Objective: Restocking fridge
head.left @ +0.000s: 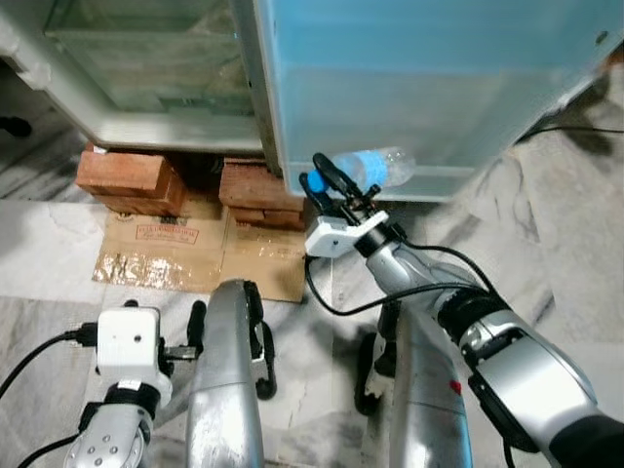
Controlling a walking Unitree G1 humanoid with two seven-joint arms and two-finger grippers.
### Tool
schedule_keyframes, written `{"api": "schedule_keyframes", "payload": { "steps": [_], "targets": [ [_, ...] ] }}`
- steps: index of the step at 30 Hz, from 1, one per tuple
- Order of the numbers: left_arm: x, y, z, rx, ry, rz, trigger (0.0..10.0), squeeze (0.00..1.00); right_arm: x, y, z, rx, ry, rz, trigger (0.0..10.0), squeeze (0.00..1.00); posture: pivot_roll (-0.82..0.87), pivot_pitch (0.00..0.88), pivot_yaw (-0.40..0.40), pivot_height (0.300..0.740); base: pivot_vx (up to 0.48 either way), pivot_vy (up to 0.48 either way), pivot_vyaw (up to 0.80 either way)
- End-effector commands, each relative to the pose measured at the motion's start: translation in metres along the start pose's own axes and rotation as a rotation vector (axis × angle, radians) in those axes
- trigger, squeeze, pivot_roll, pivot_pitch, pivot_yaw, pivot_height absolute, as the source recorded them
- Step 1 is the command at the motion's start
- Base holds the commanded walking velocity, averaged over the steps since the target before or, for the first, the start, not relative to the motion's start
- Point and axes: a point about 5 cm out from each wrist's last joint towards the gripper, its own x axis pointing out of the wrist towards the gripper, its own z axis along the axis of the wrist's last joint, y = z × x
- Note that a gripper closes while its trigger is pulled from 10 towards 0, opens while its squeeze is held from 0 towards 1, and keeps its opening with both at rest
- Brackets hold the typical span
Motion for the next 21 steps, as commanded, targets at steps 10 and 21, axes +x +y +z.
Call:
{"api": "schedule_keyframes", "payload": {
  "steps": [10,21],
  "targets": [
    [-0.007,0.004,-0.004,0.018,0.038,0.013,10.0,0.00,0.037,-0.020,0.033,0.113,-0.123,-0.184,10.0,0.00,0.33,0.474,0.061,0.568,0.000,0.000,0.00],
    [-0.012,0.003,-0.003,0.019,0.048,0.012,10.0,0.00,0.045,-0.004,0.043,0.491,0.095,-0.278,10.0,0.00,0.36,0.482,0.055,0.568,0.000,0.000,0.00]
  ]
}}
